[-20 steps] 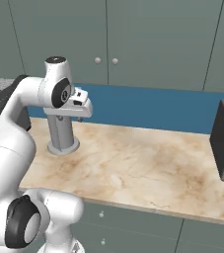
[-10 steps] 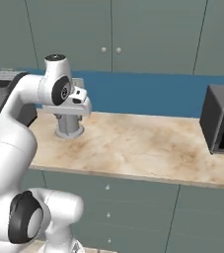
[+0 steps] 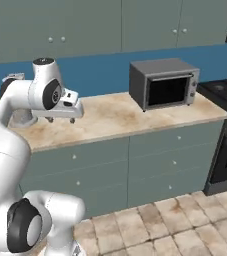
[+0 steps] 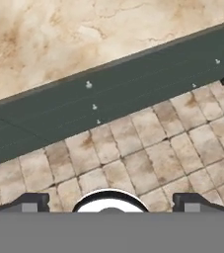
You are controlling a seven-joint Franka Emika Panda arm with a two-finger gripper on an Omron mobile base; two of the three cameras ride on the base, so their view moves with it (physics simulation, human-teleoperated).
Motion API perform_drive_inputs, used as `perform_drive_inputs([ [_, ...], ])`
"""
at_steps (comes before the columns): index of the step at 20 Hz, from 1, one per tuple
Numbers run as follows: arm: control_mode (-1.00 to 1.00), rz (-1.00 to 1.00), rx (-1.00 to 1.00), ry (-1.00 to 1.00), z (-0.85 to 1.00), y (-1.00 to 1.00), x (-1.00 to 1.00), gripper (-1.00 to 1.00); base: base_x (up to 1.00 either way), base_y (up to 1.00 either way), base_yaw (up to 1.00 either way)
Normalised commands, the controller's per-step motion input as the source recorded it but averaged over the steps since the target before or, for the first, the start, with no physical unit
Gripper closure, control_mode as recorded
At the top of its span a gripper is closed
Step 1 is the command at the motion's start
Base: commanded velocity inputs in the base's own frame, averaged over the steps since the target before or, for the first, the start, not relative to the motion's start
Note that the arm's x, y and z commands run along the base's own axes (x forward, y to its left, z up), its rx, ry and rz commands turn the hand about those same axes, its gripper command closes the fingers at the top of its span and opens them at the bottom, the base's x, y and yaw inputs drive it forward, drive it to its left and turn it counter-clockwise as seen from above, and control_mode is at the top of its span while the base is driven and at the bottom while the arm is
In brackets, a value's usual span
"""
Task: Navigate to the sink.
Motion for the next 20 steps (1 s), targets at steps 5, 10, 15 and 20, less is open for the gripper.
perform_drive_inputs([
  [5,1.00,0.00,0.00,0.00,0.00,0.00,0.00,-1.00,-0.23,0.00,-0.90],
  [10,1.00,0.00,0.00,0.00,0.00,0.00,0.00,-1.00,-0.01,0.02,-0.93],
  [15,1.00,0.00,0.00,0.00,0.00,0.00,0.00,-1.00,0.00,0.04,-0.93],
  [20,1.00,0.00,0.00,0.00,0.00,0.00,0.00,-1.00,0.00,0.13,-0.90],
])
